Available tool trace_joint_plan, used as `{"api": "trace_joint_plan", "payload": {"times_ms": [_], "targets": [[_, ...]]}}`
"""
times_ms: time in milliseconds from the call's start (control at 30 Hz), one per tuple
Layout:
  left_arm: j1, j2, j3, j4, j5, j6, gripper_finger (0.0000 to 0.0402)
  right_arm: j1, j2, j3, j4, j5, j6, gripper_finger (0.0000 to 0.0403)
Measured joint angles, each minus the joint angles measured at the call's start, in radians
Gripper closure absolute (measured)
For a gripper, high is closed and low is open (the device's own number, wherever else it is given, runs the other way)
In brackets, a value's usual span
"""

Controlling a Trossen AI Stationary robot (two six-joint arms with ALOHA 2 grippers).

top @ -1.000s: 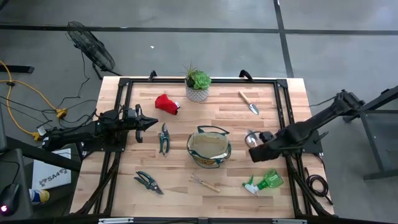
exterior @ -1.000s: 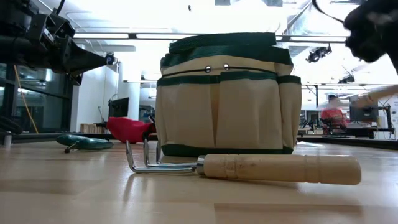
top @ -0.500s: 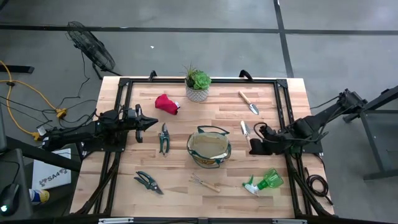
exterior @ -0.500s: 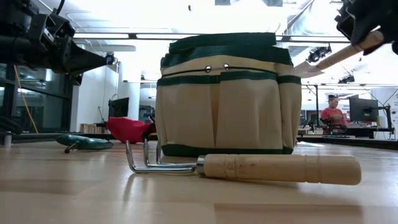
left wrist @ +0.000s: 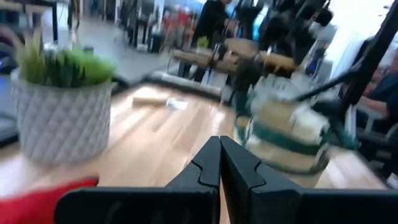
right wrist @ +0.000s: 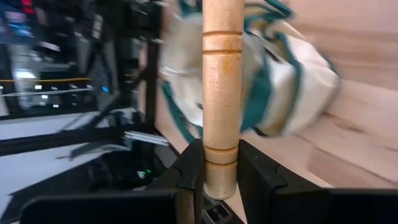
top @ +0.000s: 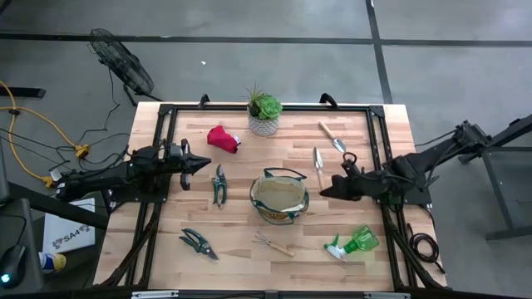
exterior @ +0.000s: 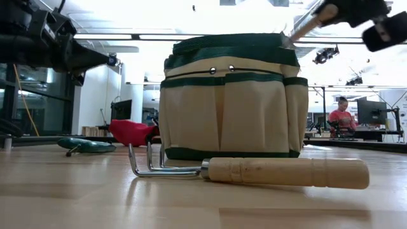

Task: Pick & Place Garden tools in Gardening bag
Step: Put the bottom brown trowel into the gardening bag

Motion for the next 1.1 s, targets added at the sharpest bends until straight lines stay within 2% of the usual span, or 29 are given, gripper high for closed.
{"api": "trace_joint_plan", "payload": {"times_ms": [233,367,467,567,700,867,967,1100], "targets": [[0.000,0.013,0.005,0.168,0.084,-0.022,0.0402,-0.075,0.003,0.000,0.122,0.002,-0.086,0.0344],[0.000,0.043,0.020,0.183,0.126,-0.001,0.0401,-0.114,0.021,0.000,0.203,-0.002,-0.129,0.0344],[0.000,0.096,0.057,0.183,0.111,0.054,0.0391,-0.142,0.055,0.000,0.280,-0.022,-0.164,0.0344],[0.000,0.171,0.116,0.184,0.094,0.121,0.0359,-0.167,0.102,0.000,0.352,-0.052,-0.197,0.0344],[0.000,0.296,0.213,0.183,0.071,0.144,0.0296,-0.197,0.168,0.000,0.426,-0.084,-0.206,0.0344],[0.000,0.477,0.361,0.181,0.127,0.322,0.0223,-0.227,0.239,0.000,0.547,-0.142,-0.202,0.0344],[0.000,0.599,0.461,0.182,0.151,0.465,0.0198,-0.243,0.276,0.000,0.636,-0.168,-0.200,0.0344],[0.000,0.757,0.590,0.176,0.156,0.652,0.0188,-0.261,0.316,0.000,0.736,-0.185,-0.199,0.0344]]}}
